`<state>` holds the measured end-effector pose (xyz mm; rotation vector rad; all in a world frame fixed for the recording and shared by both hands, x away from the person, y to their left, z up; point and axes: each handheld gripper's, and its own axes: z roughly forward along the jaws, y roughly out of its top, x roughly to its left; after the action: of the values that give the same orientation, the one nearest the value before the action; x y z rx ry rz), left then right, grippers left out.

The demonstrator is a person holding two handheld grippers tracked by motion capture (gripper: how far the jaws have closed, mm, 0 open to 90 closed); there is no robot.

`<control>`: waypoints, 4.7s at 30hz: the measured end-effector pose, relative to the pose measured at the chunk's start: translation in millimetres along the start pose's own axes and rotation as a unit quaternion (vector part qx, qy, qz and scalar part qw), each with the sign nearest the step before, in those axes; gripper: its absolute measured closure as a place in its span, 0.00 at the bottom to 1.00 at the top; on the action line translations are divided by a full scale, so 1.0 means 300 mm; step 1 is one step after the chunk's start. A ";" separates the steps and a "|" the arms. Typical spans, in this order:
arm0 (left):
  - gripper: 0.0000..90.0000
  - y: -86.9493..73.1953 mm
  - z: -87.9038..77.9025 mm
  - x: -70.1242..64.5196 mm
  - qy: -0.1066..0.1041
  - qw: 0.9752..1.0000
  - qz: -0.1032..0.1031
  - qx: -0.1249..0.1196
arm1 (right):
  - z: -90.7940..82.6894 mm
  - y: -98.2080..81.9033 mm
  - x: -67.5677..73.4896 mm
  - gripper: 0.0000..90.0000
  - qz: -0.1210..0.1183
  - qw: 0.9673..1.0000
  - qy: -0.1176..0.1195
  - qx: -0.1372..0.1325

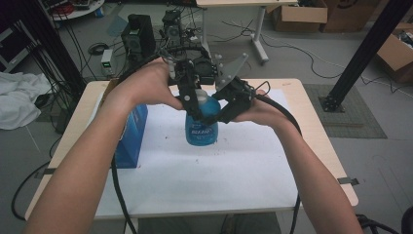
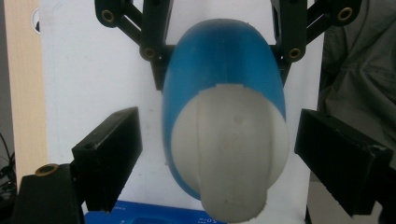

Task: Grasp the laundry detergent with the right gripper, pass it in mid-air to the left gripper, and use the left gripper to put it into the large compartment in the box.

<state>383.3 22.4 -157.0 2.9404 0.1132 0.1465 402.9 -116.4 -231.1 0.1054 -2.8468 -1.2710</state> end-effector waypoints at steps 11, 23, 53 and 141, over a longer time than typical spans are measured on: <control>0.19 0.003 0.007 0.003 0.001 1.000 0.003 0.000 | 0.000 0.000 -0.004 0.50 -0.001 1.000 -0.002 -0.004; 0.25 0.000 0.011 0.005 0.000 1.000 0.005 -0.002 | 0.003 0.001 -0.004 0.50 0.002 1.000 -0.003 -0.004; 0.42 -0.009 0.009 0.006 0.010 1.000 0.015 -0.016 | 0.005 0.002 -0.008 0.50 0.003 1.000 -0.005 -0.007; 0.43 -0.725 -0.206 0.181 0.102 0.744 -0.657 0.065 | -0.264 -0.264 -0.059 0.23 0.092 0.955 -0.138 0.245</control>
<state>416.2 251.6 -134.8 2.1970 2.1310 0.2212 428.6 -226.8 -237.0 -0.3504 -3.2475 -0.5620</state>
